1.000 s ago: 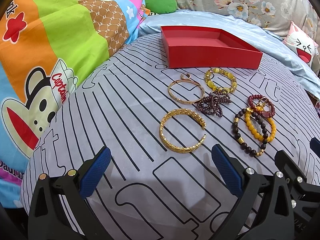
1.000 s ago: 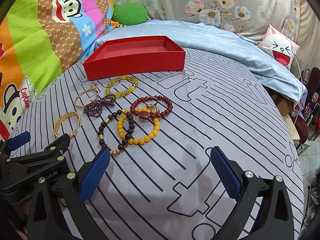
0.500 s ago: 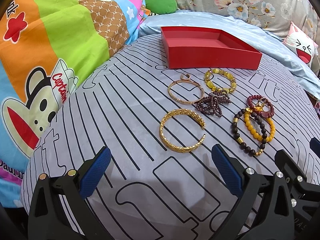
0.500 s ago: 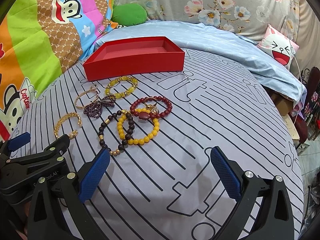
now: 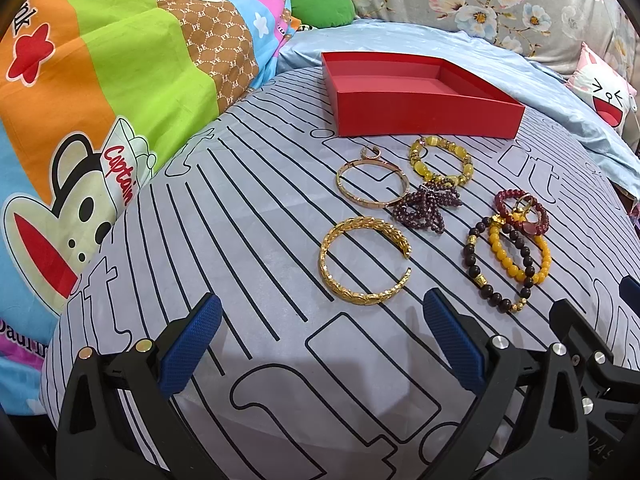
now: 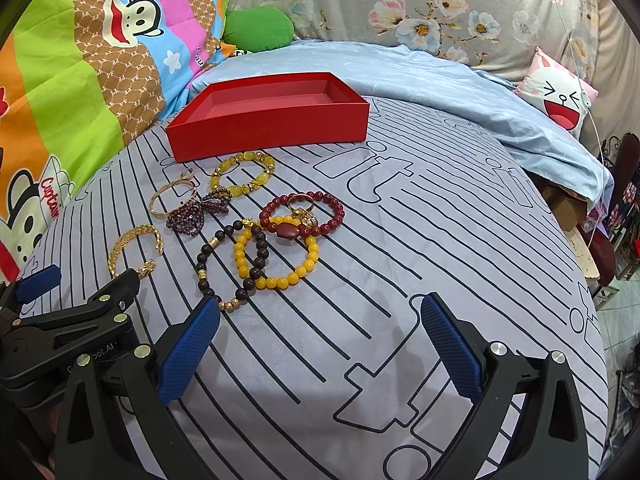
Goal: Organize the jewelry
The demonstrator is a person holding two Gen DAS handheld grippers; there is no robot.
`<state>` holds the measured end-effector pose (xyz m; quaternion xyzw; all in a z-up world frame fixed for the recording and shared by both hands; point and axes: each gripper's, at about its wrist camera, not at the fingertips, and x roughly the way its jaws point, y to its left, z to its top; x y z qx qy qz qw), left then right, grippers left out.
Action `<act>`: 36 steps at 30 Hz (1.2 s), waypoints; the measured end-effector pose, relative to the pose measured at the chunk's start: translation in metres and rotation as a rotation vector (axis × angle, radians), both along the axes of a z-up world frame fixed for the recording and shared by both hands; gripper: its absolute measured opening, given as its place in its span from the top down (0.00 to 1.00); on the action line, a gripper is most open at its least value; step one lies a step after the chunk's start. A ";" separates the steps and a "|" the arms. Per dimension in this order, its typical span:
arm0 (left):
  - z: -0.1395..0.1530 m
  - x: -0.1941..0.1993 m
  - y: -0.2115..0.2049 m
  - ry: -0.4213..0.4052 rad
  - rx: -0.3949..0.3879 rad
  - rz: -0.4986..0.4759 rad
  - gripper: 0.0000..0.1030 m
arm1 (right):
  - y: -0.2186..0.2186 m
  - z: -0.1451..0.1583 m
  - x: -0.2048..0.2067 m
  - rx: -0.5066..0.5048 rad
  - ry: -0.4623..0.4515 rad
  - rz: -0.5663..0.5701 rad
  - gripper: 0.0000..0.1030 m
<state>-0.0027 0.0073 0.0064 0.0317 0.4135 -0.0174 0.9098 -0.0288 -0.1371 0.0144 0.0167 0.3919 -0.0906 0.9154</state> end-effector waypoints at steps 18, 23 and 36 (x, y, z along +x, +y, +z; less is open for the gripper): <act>0.001 0.011 0.035 0.042 -0.100 0.029 0.07 | -0.016 0.002 0.005 0.030 0.013 -0.032 0.06; 0.000 0.016 0.022 0.054 -0.099 -0.023 0.07 | -0.018 0.002 0.011 0.041 0.018 -0.029 0.06; -0.008 0.045 -0.008 0.104 -0.091 -0.050 0.17 | -0.028 0.001 0.026 0.066 0.028 -0.037 0.06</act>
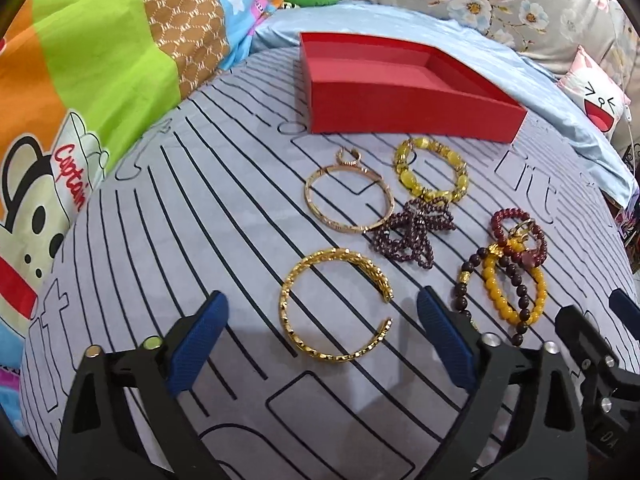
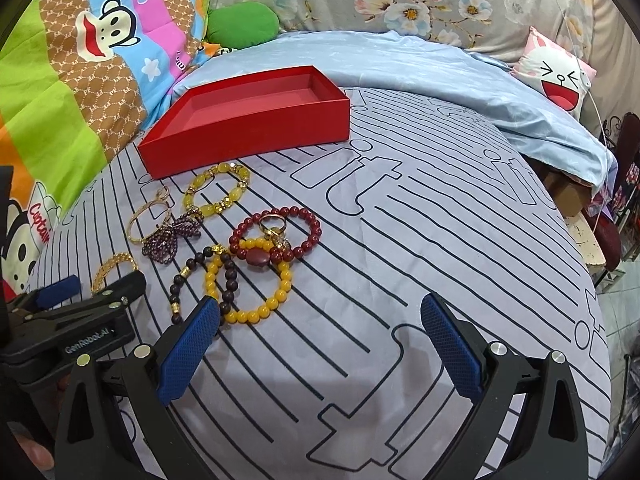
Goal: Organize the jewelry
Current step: 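Grasp the gold twisted bangle with the left tool while the right tool grasps the black bead bracelet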
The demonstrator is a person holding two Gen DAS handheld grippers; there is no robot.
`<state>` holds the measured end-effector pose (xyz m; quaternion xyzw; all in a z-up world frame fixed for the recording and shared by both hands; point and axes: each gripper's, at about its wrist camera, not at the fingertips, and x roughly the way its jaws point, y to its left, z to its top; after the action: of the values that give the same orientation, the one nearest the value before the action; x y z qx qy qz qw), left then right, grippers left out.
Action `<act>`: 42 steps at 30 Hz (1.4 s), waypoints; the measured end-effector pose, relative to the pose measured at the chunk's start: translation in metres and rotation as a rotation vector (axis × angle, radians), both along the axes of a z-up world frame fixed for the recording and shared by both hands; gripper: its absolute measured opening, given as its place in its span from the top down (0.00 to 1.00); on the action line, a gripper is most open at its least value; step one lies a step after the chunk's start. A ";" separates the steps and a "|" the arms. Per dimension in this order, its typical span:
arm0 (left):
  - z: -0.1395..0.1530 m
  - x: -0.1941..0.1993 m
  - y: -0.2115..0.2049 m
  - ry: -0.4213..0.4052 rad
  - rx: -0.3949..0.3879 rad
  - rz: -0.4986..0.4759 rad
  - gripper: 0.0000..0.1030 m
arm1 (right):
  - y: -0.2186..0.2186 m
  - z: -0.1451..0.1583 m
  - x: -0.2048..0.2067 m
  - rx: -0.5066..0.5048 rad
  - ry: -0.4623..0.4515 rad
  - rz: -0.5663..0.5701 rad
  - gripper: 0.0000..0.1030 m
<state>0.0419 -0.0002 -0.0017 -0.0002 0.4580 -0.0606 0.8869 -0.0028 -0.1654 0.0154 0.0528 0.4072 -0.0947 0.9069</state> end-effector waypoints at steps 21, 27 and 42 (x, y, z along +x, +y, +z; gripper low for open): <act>0.008 -0.004 -0.003 -0.026 -0.021 -0.043 0.49 | 0.005 -0.003 0.004 0.015 0.006 0.022 0.06; 0.013 -0.007 0.011 -0.028 -0.020 -0.016 0.49 | 0.012 0.001 0.002 0.015 -0.004 0.047 0.06; 0.010 -0.009 0.019 -0.024 -0.023 -0.007 0.49 | 0.032 -0.005 0.026 0.053 0.056 0.129 0.51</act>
<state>0.0334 0.0187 0.0079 -0.0079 0.4468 -0.0689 0.8920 0.0232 -0.1334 0.0100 0.0479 0.4373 -0.0265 0.8977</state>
